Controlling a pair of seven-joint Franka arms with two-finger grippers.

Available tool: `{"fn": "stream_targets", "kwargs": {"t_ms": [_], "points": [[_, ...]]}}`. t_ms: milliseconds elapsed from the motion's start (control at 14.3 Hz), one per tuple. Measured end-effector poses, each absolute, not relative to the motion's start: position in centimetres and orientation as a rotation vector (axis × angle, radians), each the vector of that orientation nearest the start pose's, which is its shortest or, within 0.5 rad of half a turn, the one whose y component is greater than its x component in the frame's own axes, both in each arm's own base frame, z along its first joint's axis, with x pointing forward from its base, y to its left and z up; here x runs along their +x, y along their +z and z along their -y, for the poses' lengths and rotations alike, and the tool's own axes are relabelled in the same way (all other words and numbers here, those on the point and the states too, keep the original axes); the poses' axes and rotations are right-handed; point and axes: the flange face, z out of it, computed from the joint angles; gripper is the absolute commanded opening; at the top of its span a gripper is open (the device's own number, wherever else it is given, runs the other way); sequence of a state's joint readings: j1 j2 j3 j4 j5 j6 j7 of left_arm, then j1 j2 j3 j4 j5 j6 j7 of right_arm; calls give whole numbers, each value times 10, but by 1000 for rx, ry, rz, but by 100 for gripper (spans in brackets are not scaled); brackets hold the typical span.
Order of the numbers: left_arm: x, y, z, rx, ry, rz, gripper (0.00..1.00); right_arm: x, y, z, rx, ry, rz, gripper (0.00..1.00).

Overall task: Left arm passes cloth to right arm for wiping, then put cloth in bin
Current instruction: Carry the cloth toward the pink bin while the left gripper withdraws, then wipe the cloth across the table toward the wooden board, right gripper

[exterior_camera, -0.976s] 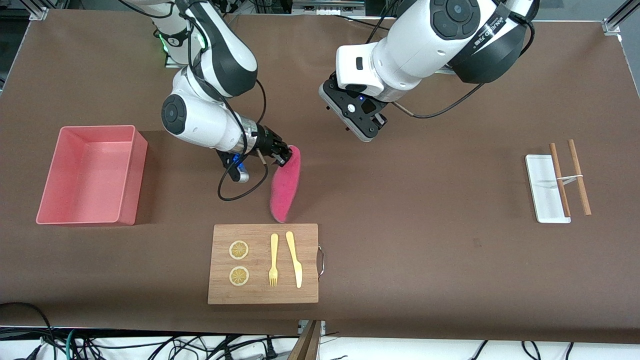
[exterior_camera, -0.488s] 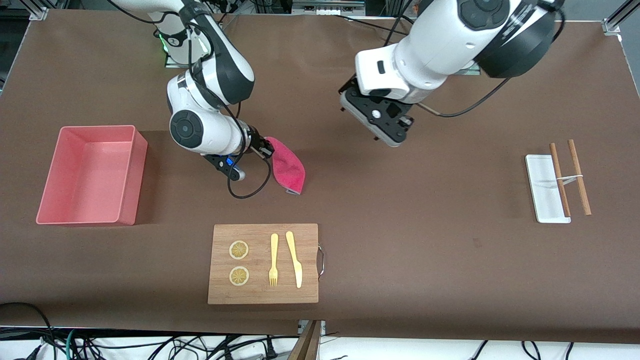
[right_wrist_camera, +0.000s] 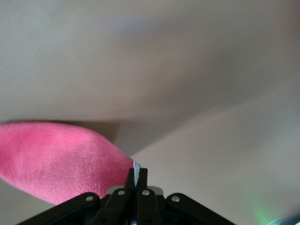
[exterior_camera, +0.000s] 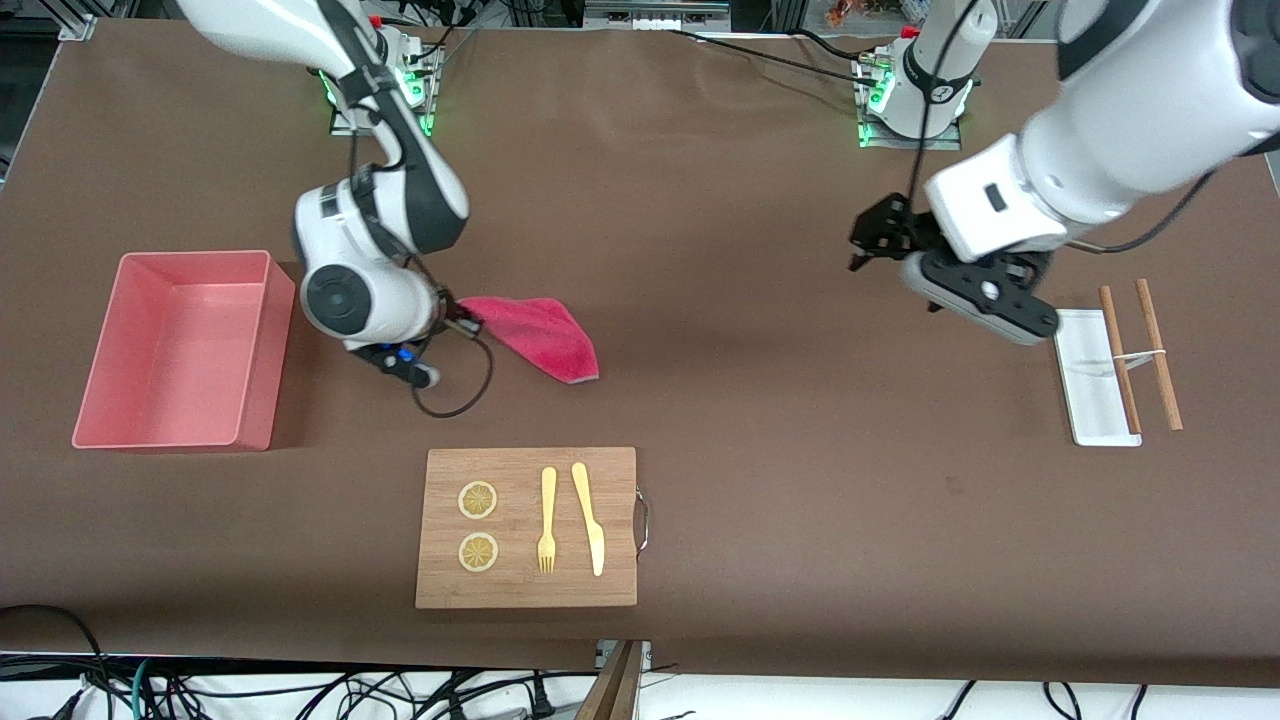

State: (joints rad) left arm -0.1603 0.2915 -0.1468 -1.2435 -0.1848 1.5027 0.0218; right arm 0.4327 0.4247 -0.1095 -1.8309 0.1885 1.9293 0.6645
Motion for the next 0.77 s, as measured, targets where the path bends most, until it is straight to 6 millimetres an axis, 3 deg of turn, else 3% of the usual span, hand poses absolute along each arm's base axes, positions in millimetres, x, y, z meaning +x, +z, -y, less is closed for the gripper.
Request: {"fn": "stream_targets", "kwargs": {"t_ms": [209, 488, 627, 767], "points": [[609, 595, 151, -3224, 178, -447, 100, 586, 270, -125, -3121, 537, -543, 0], [611, 585, 151, -3120, 191, -447, 100, 597, 267, -41, -3179, 538, -350, 0], [613, 580, 152, -3110, 191, -444, 100, 602, 273, -24, -3224, 515, -285, 0], [610, 591, 149, -3109, 156, -417, 100, 615, 287, -26, -3331, 443, -168, 0]]}}
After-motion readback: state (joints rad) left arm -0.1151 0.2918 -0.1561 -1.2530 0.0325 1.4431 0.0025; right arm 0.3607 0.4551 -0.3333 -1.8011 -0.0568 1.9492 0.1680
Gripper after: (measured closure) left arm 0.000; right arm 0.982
